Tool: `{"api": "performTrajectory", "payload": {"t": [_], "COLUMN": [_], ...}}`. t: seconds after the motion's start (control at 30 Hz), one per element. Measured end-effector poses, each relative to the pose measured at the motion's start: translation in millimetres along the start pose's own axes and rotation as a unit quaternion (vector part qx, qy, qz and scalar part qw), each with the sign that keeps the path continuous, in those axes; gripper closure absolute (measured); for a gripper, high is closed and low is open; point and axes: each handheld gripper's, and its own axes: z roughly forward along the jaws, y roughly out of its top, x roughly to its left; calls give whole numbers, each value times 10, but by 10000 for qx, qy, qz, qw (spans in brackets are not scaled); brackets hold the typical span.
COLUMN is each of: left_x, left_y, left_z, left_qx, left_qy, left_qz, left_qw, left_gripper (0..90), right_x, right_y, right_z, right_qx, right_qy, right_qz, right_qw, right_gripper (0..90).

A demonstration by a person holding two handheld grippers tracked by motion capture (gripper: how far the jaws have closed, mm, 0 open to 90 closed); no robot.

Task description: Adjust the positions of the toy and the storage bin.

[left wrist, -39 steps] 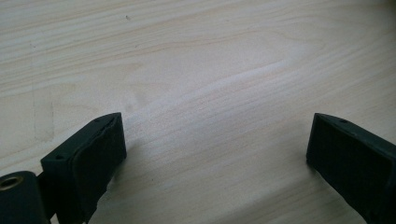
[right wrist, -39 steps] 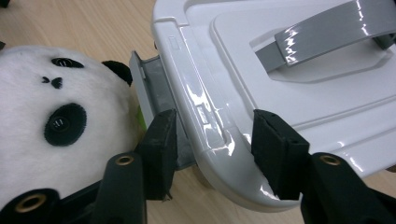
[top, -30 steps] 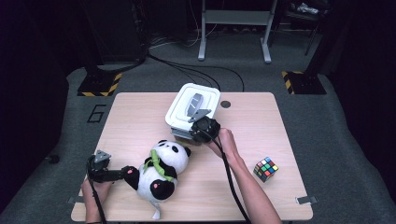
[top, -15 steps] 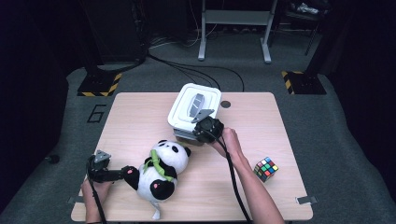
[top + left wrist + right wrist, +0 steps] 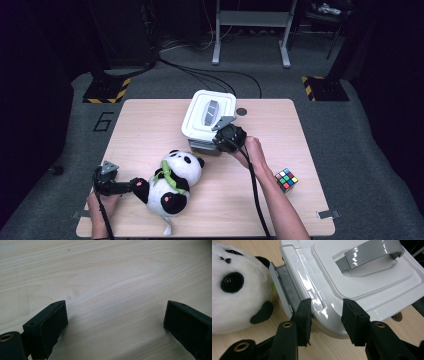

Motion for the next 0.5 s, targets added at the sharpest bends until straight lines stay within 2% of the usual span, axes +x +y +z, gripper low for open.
{"api": "performTrajectory", "payload": {"t": [0.07,0.13,0.17,0.2,0.23,0.43,0.5], "left_x": [-3,0,-1,0,-1,1,1], "left_y": [-4,0,-2,0,-1,-1,-1], "left_z": [9,0,3,1,1,-1,-1], "left_qx": [-61,0,-22,-3,-7,-8,-9], "left_qy": [18,-1,10,4,5,-23,-21], "left_qz": [-15,-1,-4,-1,-2,2,2], "left_qw": [10000,10000,10000,10000,10000,10000,10000], "left_gripper": [51,51,51,51,51,56,56], "right_x": [14,55,121,121,183,209,176], "right_y": [9,32,67,67,99,84,62], "right_z": [11,30,58,58,91,168,148], "right_qx": [-2,-58,-89,-89,-72,55,10], "right_qy": [-25,-7,-43,-43,-107,-334,-265], "right_qz": [-23,-87,-238,-238,-305,-323,-274], "right_qw": [10000,9999,9997,9997,9995,9989,9993], "right_gripper": [576,569,557,557,544,544,551]}}
